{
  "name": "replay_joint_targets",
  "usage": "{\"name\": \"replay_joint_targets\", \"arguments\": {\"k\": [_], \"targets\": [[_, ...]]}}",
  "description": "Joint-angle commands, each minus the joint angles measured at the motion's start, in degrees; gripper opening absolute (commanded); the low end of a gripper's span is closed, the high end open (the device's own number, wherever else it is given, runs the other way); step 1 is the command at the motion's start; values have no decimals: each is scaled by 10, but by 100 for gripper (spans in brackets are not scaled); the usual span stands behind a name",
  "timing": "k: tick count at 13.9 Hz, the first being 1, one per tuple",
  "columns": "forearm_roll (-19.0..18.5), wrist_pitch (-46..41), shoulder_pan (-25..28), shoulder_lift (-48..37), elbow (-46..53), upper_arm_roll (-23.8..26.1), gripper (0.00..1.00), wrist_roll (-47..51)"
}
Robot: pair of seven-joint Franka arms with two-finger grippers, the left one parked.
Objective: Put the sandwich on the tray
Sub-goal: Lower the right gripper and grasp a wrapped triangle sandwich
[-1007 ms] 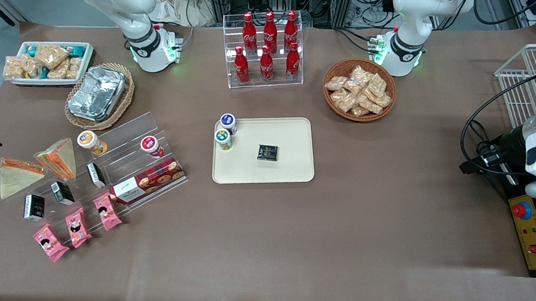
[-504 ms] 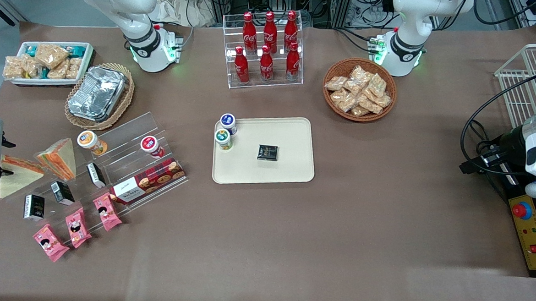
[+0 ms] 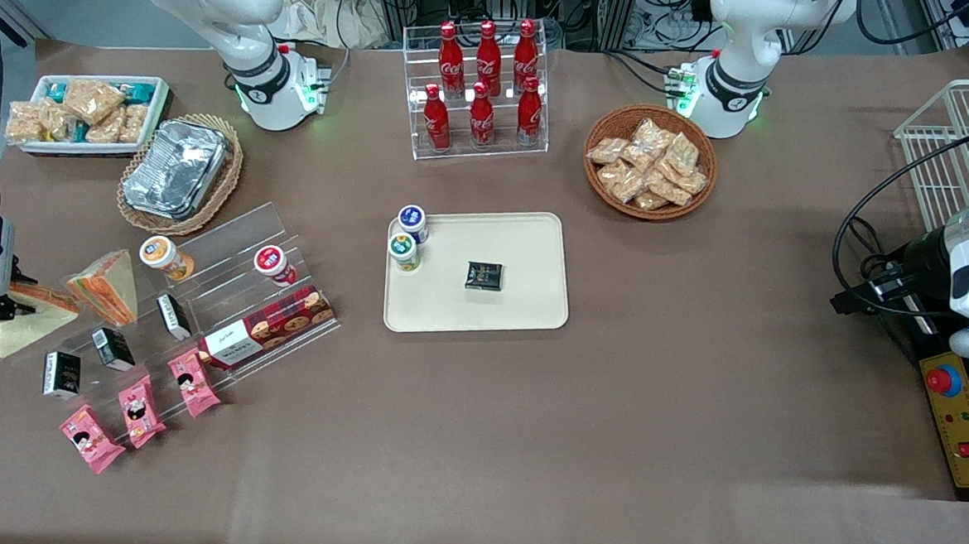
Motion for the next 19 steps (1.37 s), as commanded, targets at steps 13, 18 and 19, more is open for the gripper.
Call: {"name": "replay_joint_targets", "arguments": {"k": [13, 18, 19], "targets": [[15, -132, 18, -31, 121, 14, 0, 95], [9, -196, 85, -52, 132, 30, 0, 269], [10, -210, 102, -54, 133, 30, 0, 312]]}}
